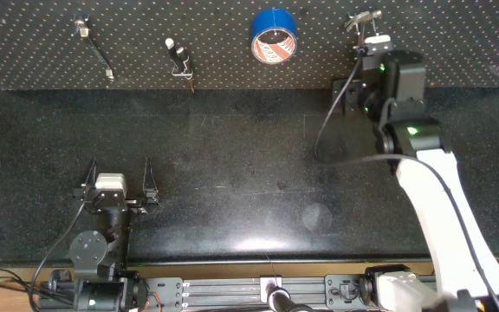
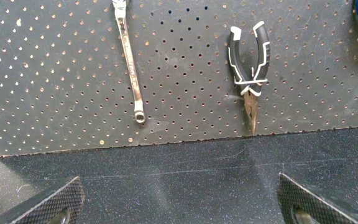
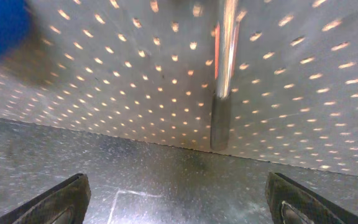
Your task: Place Tools Onto Pegboard
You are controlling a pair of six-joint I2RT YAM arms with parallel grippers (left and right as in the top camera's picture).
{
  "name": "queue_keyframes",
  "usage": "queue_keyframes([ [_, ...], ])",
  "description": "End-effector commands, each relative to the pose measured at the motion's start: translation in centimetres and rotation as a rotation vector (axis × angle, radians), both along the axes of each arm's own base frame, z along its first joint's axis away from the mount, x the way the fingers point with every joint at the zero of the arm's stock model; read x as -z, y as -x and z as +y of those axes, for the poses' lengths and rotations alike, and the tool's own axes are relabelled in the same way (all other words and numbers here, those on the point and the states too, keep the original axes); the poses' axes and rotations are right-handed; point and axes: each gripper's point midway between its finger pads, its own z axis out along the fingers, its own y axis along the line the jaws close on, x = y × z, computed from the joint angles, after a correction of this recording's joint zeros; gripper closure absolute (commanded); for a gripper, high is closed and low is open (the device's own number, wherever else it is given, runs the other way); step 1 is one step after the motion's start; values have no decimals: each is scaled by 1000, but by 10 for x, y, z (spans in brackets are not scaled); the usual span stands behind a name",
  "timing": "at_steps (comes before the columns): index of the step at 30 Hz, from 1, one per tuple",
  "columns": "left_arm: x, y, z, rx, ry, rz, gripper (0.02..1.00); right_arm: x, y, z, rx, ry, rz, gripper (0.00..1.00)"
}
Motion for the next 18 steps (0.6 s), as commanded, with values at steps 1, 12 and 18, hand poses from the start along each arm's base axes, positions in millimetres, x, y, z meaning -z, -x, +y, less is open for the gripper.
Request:
queue_keyframes([
  [1,0,1,-3,17,-11,0,23,-67,25,3,-13,-30,-171,82],
  [12,0,1,-3,17,-11,-1,23,-118,58,-17,76,15,-318,77],
  [18,0,1,-3,17,-11,-1,23,-124,87,-39,215,-77,-547,77],
])
